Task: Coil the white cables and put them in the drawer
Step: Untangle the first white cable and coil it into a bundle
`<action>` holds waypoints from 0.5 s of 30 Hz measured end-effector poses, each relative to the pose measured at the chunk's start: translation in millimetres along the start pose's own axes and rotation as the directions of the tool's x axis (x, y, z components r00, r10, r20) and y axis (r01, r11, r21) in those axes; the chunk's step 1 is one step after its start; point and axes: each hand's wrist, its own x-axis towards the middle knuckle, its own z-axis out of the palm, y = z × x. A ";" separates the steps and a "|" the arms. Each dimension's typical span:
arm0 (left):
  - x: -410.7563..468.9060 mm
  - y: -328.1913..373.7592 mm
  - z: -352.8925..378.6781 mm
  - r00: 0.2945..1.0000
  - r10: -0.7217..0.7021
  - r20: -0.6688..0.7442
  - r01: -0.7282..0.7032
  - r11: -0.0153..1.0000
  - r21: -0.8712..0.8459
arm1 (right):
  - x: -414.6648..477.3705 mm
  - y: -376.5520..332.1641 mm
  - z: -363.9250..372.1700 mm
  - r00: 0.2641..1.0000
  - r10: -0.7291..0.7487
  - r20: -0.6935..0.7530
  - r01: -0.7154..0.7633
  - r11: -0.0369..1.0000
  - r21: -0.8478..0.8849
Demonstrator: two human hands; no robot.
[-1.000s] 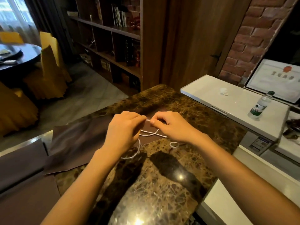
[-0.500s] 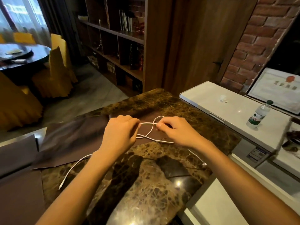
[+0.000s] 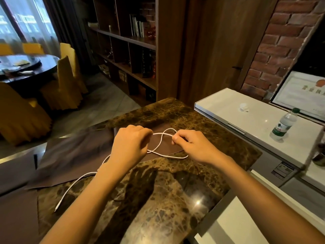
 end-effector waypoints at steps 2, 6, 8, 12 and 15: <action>6.4 8.1 3.8 0.996 0.091 -0.002 -0.091 0.995 -0.051 | 5.7 -0.5 3.9 1.000 -0.012 0.011 0.012 1.000 -0.003; 18.2 19.9 3.8 0.981 0.194 -0.007 -0.194 0.979 -0.069 | 17.3 -4.9 6.8 0.999 -0.044 -0.003 0.044 0.999 0.014; 19.8 4.2 0.6 0.992 0.121 -0.035 -0.122 0.992 -0.033 | 17.9 -2.2 1.4 0.999 -0.033 -0.008 0.034 0.999 0.021; 20.0 -19.8 -2.0 0.999 -0.006 -0.045 0.005 1.000 -0.027 | 14.6 6.5 -4.5 1.000 -0.016 -0.004 0.016 1.000 -0.026; 23.2 1.5 4.7 0.992 0.126 0.008 -0.125 0.987 -0.106 | 19.3 0.7 5.8 0.998 -0.055 0.042 0.057 0.997 -0.046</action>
